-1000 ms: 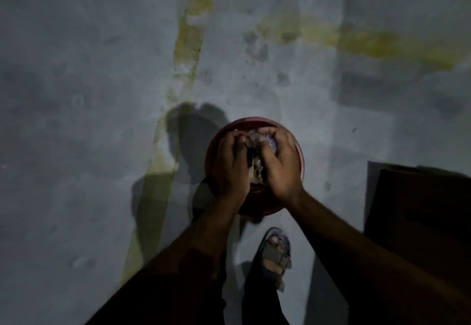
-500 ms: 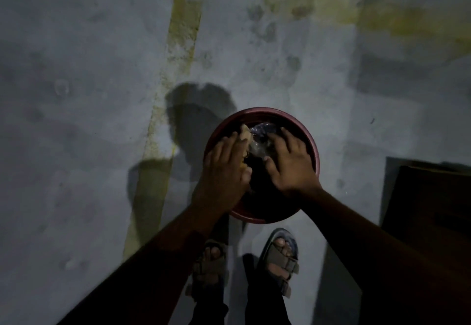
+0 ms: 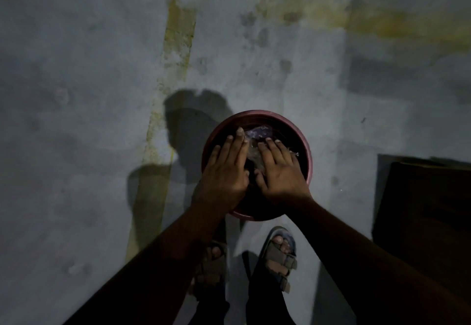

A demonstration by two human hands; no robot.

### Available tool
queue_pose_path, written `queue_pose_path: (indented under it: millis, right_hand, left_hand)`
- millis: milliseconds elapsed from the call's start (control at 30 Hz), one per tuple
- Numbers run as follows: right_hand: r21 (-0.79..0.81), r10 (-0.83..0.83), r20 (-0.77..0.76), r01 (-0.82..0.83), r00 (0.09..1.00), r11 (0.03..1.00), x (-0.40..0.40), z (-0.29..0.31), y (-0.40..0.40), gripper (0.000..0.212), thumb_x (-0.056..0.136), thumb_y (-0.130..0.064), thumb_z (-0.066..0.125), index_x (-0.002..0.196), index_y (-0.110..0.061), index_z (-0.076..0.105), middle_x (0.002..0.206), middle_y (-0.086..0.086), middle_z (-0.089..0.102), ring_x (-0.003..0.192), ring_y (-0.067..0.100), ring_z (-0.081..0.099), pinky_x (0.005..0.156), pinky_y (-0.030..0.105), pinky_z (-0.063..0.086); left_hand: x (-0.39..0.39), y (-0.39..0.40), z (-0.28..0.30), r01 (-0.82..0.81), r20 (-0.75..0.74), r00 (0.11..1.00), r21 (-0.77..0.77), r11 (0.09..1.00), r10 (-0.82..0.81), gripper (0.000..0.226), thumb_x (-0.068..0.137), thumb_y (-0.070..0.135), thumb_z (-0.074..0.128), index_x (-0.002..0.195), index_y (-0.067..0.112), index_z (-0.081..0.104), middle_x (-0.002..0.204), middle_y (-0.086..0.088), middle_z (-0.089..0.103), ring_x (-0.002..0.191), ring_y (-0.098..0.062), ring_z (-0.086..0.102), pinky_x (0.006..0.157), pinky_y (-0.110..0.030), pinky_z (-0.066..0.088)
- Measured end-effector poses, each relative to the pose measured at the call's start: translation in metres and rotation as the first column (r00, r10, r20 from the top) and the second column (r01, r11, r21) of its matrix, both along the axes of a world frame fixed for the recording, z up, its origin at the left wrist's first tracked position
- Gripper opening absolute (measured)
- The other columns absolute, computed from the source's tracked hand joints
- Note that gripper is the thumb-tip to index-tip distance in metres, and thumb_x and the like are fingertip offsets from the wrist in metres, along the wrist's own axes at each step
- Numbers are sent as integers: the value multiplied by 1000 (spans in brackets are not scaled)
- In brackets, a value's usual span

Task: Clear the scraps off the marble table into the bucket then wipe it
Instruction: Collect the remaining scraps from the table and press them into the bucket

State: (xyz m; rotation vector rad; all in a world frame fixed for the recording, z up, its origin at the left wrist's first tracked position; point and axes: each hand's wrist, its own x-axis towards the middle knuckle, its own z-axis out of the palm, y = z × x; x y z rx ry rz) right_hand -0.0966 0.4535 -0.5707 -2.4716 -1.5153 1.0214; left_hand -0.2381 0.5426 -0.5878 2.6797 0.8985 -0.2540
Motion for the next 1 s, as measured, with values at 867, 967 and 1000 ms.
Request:
queue_pose_path:
  millis: [867,967,1000]
  right_hand:
    - [481,-791,274,635,547,605,-64,576,-311,63,101,-52,34,156,-22,34,167,4,28,154,23,22,118,52,27]
    - [518,-873,243,704,424,486,-78,580,-390,64,101,-52,33,157,-22,34,167,4,28,154,23,22,118,53,26]
    - [533,-895,234,720,379,444,-83,579,-417,63,101,-52,34,157,-23,34,167,3,28,154,22,22,119,53,25]
  left_hand:
    - [64,-217,595,648,353,676,133,750,-647,70,99,48,36,159,17,18,168,-5,13,155,-23,11,122,-42,15]
    - [78,-299,607,751,359,566,147,644,-742,71,100,46,43,159,17,18,168,-4,13,154,-22,10,123,-41,14]
    - [81,-328,608,780,356,530,153,607,-770,70,99,46,42,159,16,19,168,-4,13,154,-22,10,123,-40,14]
